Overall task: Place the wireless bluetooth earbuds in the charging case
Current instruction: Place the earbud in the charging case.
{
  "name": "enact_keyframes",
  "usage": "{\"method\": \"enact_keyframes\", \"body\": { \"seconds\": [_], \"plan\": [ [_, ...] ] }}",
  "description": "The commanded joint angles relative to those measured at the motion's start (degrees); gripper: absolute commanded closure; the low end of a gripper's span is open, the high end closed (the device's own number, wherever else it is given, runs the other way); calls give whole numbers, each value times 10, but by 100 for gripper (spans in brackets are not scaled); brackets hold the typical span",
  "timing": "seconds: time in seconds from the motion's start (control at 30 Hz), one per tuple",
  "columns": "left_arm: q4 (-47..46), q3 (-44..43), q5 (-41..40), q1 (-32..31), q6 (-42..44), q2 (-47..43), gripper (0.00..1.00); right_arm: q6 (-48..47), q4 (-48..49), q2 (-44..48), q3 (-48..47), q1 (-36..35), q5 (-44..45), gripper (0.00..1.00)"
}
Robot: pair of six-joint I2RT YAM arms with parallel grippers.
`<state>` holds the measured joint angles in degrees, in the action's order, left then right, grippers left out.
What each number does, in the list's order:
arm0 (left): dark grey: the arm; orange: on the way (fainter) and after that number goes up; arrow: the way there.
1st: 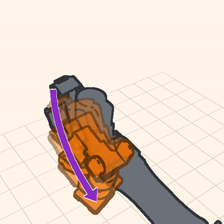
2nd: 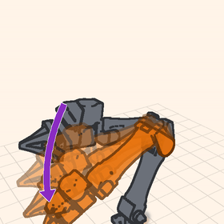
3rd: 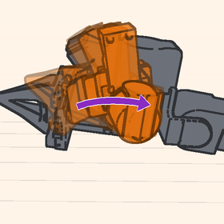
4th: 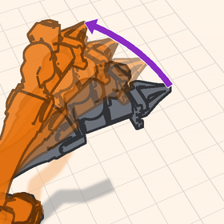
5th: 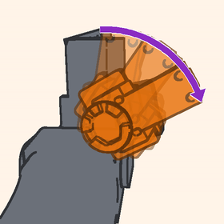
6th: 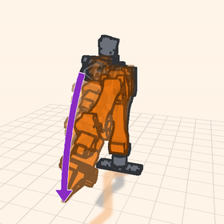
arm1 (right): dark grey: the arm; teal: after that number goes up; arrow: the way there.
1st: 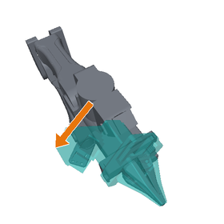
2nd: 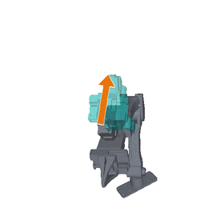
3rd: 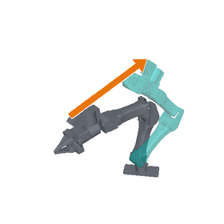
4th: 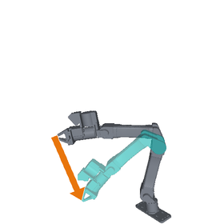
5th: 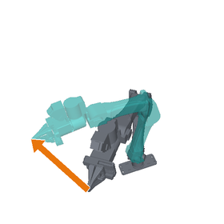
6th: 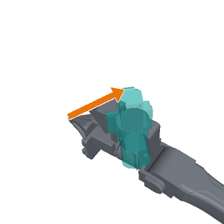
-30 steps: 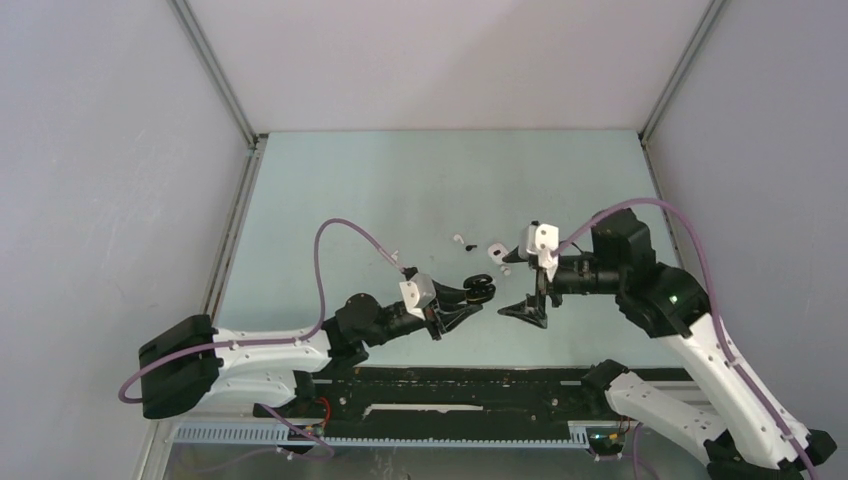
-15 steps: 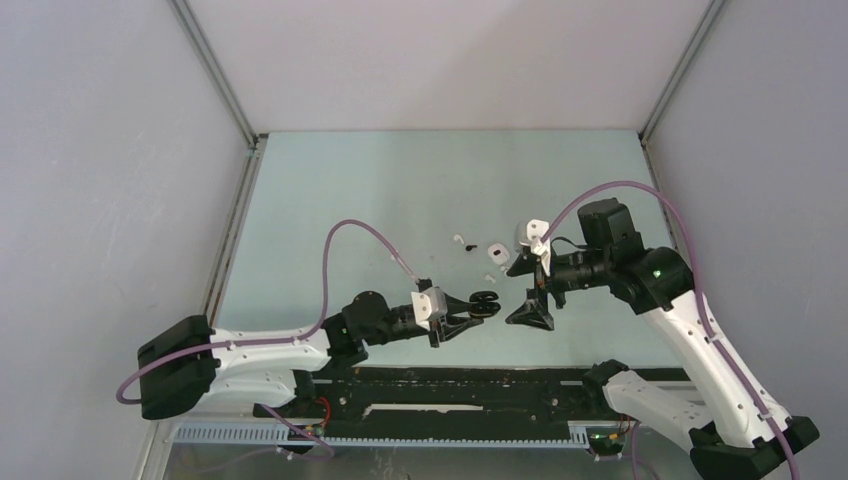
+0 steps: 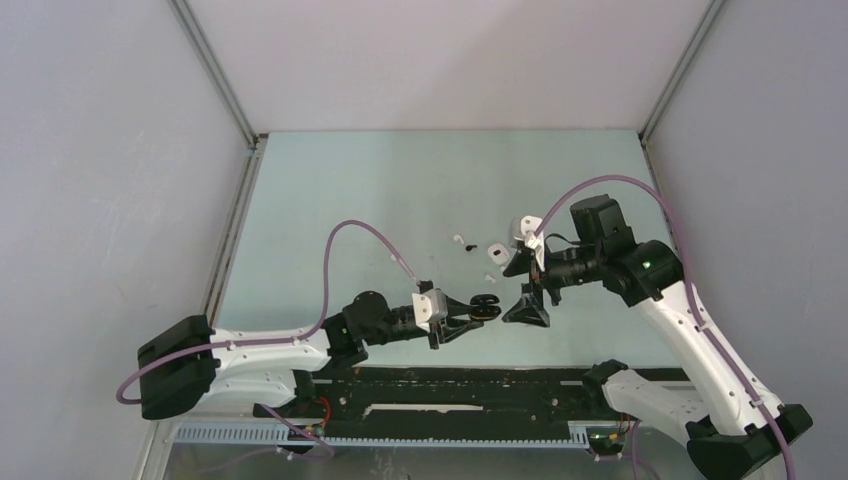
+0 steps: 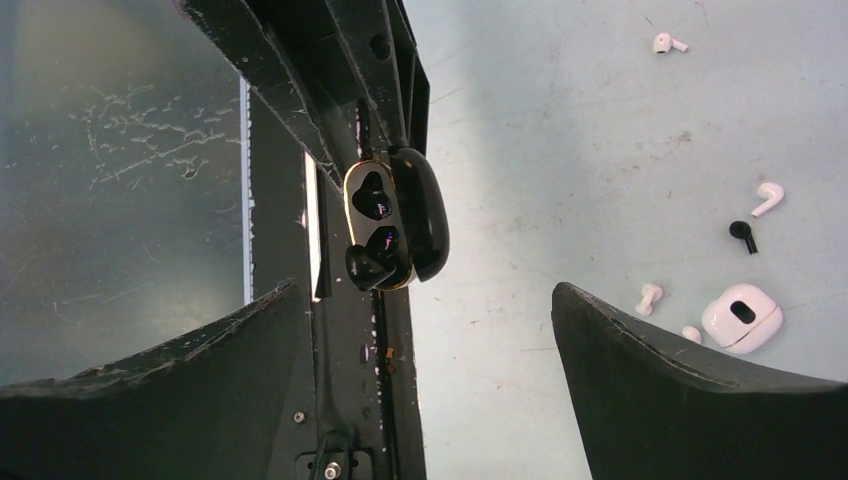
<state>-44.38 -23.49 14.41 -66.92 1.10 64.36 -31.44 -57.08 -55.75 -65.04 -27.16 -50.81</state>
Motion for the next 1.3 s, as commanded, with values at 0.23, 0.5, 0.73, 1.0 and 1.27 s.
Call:
{"method": "enact_keyframes", "body": {
  "seconds": [0.23, 0.5, 0.73, 1.0, 1.27],
  "plan": [
    [-13, -32, 21, -3, 8, -15, 100, 27, 51, -10, 20, 2, 23, 5],
    [-10, -35, 30, -3, 7, -11, 100, 47, 72, -20, 21, 3, 30, 6],
    [-9, -34, 31, -3, 7, -8, 100, 39, 67, -23, 22, 4, 23, 6],
    [-11, -34, 23, -3, 6, -5, 100, 17, 43, -22, 21, 4, 3, 3],
    [-14, -32, 21, -3, 3, -5, 100, 26, 47, -18, 24, 5, 11, 1]
  ]
}}
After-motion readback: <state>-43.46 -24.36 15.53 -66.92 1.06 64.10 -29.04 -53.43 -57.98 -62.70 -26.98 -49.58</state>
